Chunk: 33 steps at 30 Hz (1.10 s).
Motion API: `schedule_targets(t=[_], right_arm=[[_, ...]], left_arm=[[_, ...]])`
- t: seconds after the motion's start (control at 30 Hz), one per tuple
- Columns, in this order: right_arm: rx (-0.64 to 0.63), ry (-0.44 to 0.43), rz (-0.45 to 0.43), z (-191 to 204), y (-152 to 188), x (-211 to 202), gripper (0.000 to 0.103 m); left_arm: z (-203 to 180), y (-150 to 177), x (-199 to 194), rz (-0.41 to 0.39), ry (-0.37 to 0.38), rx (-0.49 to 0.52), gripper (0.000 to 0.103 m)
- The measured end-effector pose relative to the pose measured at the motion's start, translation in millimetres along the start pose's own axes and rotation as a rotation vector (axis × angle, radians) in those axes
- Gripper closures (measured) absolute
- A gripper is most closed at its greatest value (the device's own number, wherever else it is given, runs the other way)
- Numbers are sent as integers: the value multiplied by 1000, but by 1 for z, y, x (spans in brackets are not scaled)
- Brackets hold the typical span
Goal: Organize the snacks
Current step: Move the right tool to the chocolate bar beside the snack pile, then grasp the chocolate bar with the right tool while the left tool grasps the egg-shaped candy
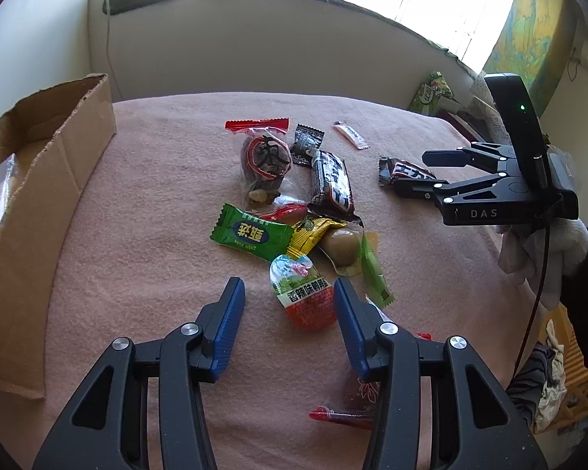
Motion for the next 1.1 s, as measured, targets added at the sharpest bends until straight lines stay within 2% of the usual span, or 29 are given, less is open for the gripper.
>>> schedule_targets(t=[0.07, 0.27, 0.37, 0.4, 0.57, 1.1], right_arm=[[-2, -9, 11, 3, 0, 4, 28], [4, -29, 23, 9, 1, 7, 43], [5, -36, 28, 12, 2, 6, 54], [8, -40, 30, 12, 2, 6, 60], [14, -34, 33, 12, 4, 2, 72], [46, -11, 15, 5, 14, -17, 73]], left_arm=[[-3, -2, 2, 1, -2, 7, 58], [-9, -4, 7, 7, -5, 26, 68], [-8, -5, 8, 7, -6, 28, 77], [-7, -5, 8, 6, -7, 27, 77], [-7, -3, 8, 1, -4, 22, 78], [7, 11, -13, -23, -11, 8, 82]])
Point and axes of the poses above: each gripper's, at about its wrist camera, not at the fingertips, and x roughly the way its jaws point, z to its left, y to its underside, the point moved 10 cm from there along x, roughly the way its jaws point, and after that the axes turned 14 degrees about x, right-handed, at the moved point
